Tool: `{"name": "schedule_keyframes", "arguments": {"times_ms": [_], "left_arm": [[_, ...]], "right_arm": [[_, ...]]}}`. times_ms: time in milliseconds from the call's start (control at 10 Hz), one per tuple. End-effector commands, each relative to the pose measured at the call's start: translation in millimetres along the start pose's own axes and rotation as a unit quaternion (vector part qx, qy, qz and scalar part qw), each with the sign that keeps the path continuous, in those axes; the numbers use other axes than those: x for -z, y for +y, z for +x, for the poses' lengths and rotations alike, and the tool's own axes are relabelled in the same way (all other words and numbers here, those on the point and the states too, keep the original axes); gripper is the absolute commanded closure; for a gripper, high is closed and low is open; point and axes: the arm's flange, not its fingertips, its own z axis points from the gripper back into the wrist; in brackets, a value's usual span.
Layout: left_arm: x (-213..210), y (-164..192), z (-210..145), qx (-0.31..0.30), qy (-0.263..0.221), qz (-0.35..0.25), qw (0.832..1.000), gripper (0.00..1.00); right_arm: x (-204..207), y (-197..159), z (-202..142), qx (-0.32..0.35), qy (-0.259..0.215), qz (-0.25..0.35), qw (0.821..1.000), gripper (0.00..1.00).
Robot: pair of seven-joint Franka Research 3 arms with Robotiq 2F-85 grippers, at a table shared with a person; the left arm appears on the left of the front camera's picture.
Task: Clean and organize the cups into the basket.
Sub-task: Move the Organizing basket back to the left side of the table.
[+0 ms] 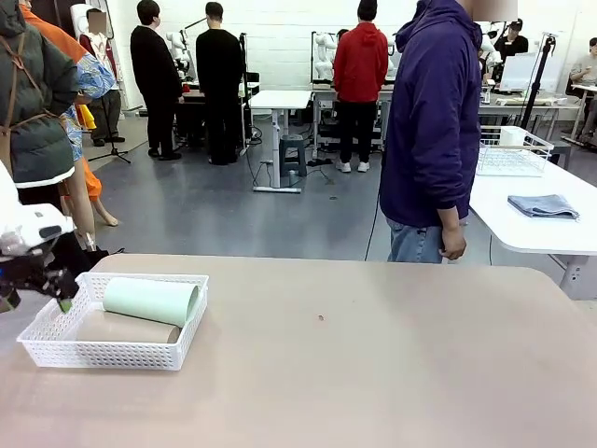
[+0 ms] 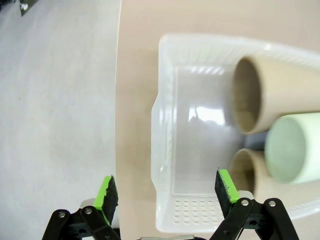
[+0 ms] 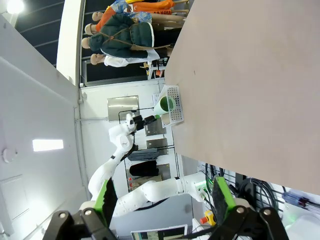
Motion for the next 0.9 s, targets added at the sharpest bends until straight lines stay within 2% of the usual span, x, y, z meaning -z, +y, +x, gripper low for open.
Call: {"name": "schedule_keyframes", "arguments": {"times_ms": [0, 100, 300, 400, 500, 600, 700, 800], "left_arm": [[-55.7, -30.6, -121.6, -0.031, -0.053, 0.015, 0.998, 0.00], [-68.5, -37.2, -144.4, -0.042, -0.070, 0.043, 0.996, 0.00], [-70.1, -46.1, -193.7, -0.009, -0.023, 0.065, 0.998, 0.00], [-64.5, -50.5, -219.5, 0.012, -0.018, 0.067, 0.998, 0.00], [-58.5, -57.2, -235.8, 0.019, -0.018, 0.078, 0.997, 0.00], [-52.3, -63.8, -236.3, 0.021, -0.010, 0.095, 0.995, 0.00], [-36.2, -84.4, -220.3, 0.015, -0.026, 0.141, 0.990, 0.00], [-166.4, -53.8, -65.0, 0.011, 0.004, 0.076, 0.997, 0.00]], "right_arm": [[1.4, -0.2, -4.4, 0.010, 0.001, -0.005, 1.000, 0.00], [1.4, -0.2, -4.4, 0.010, 0.001, -0.005, 1.000, 0.00], [1.4, -0.2, -4.4, 0.010, 0.001, -0.005, 1.000, 0.00], [1.4, -0.2, -4.4, 0.010, 0.001, -0.005, 1.000, 0.00], [1.4, -0.2, -4.4, 0.010, 0.001, -0.005, 1.000, 0.00], [1.4, -0.2, -4.4, 0.010, 0.001, -0.005, 1.000, 0.00], [1.4, -0.2, -4.4, 0.010, 0.001, -0.005, 1.000, 0.00], [1.4, -0.2, -4.4, 0.010, 0.001, -0.005, 1.000, 0.00]]}}
